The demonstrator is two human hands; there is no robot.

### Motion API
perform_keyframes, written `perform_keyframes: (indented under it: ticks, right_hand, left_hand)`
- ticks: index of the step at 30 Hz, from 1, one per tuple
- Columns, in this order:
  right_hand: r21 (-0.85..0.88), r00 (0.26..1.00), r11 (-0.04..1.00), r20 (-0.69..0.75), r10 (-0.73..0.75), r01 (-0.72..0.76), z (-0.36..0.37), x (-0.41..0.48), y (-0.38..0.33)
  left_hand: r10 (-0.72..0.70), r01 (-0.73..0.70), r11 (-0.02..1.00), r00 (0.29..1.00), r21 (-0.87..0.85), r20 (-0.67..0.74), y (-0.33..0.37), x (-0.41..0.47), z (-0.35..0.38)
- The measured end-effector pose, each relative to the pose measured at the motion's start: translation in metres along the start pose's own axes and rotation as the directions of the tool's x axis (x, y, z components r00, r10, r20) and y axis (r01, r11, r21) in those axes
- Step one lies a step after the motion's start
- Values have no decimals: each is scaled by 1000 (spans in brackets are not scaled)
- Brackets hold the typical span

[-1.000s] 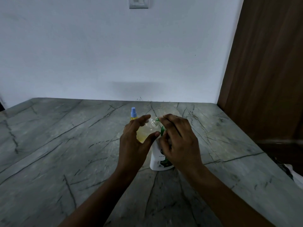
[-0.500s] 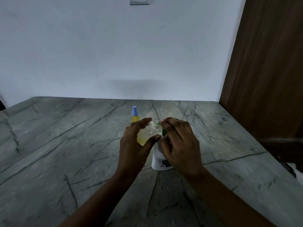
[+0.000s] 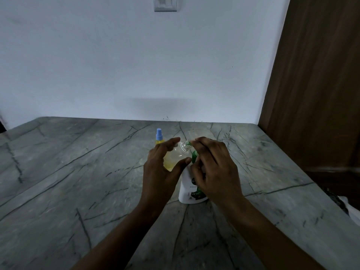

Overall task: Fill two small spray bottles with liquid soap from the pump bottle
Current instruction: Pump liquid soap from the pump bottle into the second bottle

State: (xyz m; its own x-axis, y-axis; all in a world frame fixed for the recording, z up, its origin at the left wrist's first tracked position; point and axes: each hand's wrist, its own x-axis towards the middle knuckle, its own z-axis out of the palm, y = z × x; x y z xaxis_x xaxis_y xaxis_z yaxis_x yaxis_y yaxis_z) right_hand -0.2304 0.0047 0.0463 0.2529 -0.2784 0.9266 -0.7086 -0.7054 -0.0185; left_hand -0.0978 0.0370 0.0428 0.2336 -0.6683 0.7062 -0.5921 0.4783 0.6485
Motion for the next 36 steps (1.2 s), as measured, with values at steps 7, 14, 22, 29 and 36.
perform_keyframes:
  ticks: [7,14,22,29,36]
  right_hand:
    - [13,1000,1000,-21,0,0,2,-1,0]
    - [16,998,999,-49,-27,28,8,-8,1]
    - [26,998,999,-57,-17,19,13,-12,1]
    - [17,1000,999,-9,-28,29,4,-5,2]
    - [32,999,999,-20,-41,42,0,-5,5]
  left_hand:
    - [5,-5,1000,1000,7,5,0,0,-1]
    - [13,-13,1000,1000,21,20,-6,-2,-2]
    - [-33,32,999,999,9,34,-10,-5,-1]
    - [-1,1,1000,1000,7,12,-6,-3,-1]
    - [25,-26,1000,1000,15,19,-2,0,0]
